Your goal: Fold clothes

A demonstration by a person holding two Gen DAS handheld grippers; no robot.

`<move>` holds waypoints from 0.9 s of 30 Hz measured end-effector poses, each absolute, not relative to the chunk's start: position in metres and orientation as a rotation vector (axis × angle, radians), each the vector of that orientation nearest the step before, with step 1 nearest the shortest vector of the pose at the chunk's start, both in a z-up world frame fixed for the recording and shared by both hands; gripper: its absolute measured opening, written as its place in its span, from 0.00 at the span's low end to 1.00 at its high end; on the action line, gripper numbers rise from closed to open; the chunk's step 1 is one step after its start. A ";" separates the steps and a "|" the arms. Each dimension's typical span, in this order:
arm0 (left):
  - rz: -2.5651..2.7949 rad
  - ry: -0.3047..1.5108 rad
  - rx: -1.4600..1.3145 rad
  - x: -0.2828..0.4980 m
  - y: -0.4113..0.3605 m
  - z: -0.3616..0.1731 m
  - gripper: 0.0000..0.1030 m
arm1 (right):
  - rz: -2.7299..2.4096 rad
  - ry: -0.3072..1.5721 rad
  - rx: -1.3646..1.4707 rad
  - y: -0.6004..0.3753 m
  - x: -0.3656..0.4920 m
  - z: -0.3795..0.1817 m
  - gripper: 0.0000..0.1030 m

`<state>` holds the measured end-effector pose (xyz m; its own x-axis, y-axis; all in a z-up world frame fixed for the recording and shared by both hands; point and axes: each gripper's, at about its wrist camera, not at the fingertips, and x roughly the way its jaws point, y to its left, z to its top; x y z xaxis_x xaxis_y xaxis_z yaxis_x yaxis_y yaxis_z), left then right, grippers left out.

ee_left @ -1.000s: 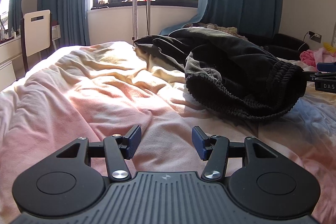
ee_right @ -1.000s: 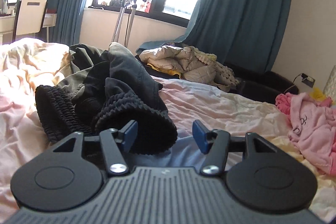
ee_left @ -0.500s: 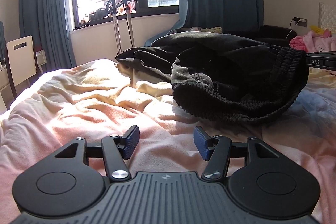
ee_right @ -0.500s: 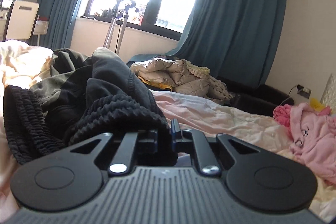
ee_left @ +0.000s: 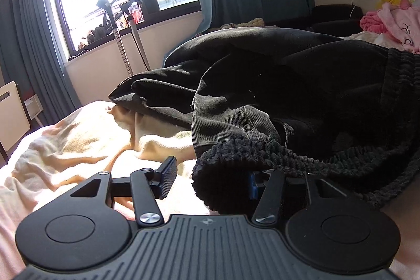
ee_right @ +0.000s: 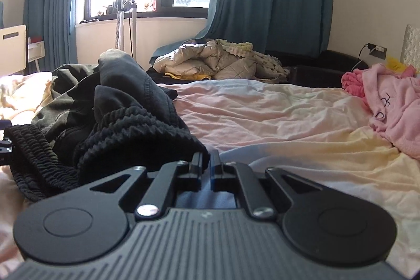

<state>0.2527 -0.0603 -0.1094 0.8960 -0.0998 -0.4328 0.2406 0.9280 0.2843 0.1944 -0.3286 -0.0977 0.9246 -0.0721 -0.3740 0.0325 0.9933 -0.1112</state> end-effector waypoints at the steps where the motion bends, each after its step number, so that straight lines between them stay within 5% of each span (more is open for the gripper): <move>1: -0.189 0.424 0.343 0.257 -0.064 -0.111 0.46 | -0.043 0.380 -0.125 -0.326 0.195 -0.099 0.08; 4: -0.213 0.433 0.352 0.267 -0.070 -0.116 0.40 | -0.009 0.357 -0.190 -0.320 0.198 -0.103 0.26; 5: -0.213 0.426 0.350 0.268 -0.070 -0.117 0.36 | 0.002 0.350 -0.212 -0.318 0.199 -0.104 0.43; 6: -0.212 0.419 0.346 0.268 -0.070 -0.116 0.21 | 0.013 0.342 -0.233 -0.316 0.200 -0.106 0.52; 8: -0.211 0.405 0.302 0.268 -0.062 -0.107 0.14 | 0.036 0.326 -0.277 -0.311 0.202 -0.108 0.47; 9: -0.211 0.399 0.274 0.267 -0.057 -0.102 0.13 | 0.047 0.319 -0.298 -0.309 0.202 -0.109 0.18; 11: -0.208 0.368 0.218 0.264 -0.045 -0.088 0.11 | 0.069 0.303 -0.341 -0.305 0.204 -0.112 0.12; 19: -0.187 0.152 0.032 0.233 0.009 0.015 0.10 | 0.089 0.306 0.266 -0.324 0.150 -0.068 0.07; 27: -0.170 -0.006 -0.077 0.182 0.102 0.137 0.09 | 0.212 0.241 0.268 -0.243 0.058 -0.006 0.06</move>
<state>0.1821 0.1021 0.1365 0.9855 -0.1693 0.0120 0.1697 0.9826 -0.0756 0.0577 -0.2433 -0.0059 0.9491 0.2377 -0.2064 -0.1741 0.9426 0.2851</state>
